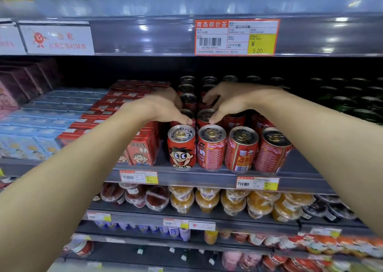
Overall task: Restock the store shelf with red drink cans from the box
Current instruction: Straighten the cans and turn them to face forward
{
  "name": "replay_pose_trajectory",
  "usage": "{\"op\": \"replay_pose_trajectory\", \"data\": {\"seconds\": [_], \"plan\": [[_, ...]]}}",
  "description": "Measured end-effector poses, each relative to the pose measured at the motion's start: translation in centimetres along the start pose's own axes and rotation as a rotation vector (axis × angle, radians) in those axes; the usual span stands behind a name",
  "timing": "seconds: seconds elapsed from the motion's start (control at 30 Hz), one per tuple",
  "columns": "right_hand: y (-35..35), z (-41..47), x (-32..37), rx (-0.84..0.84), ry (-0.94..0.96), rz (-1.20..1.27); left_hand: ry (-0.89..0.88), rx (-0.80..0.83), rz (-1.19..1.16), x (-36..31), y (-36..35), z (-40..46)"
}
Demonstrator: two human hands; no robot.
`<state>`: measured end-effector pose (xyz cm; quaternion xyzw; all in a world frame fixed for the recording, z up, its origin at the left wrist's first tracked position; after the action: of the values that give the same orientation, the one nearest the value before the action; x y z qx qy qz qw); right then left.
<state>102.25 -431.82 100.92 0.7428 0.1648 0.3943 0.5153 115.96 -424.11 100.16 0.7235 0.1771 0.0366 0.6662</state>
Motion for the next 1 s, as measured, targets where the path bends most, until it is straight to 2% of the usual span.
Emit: {"op": "replay_pose_trajectory", "data": {"seconds": [0.1,0.23,0.4,0.57,1.0], "plan": [[1.7,-1.3,-1.1,-0.120,-0.024,0.037,-0.060,0.036,0.108,-1.9,1.3,0.1],[3.9,-4.2,-5.9,-0.230,-0.148,0.042,-0.232,-0.053,0.129,-7.5,1.9,0.8],[3.9,-6.1,-11.6,-0.212,-0.285,0.012,-0.281,-0.043,0.036,-11.5,-0.9,2.2],[4.0,-5.3,-12.4,-0.149,-0.235,-0.024,-0.241,-0.080,0.022,-12.5,-2.0,3.3],[3.8,-5.0,-12.9,-0.053,-0.160,0.063,-0.245,0.044,-0.048,-12.6,-2.9,3.8]]}}
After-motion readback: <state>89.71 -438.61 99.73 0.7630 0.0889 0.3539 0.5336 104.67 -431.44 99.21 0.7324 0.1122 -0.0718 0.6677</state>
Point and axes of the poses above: each hand's wrist, its own z-axis towards the middle knuckle, its own y-axis out of the back of the hand, x = y × z, the point moved 8 cm from there along z, towards the middle knuckle, and after that the axes turned 5 degrees about z, right-handed, at the moved point
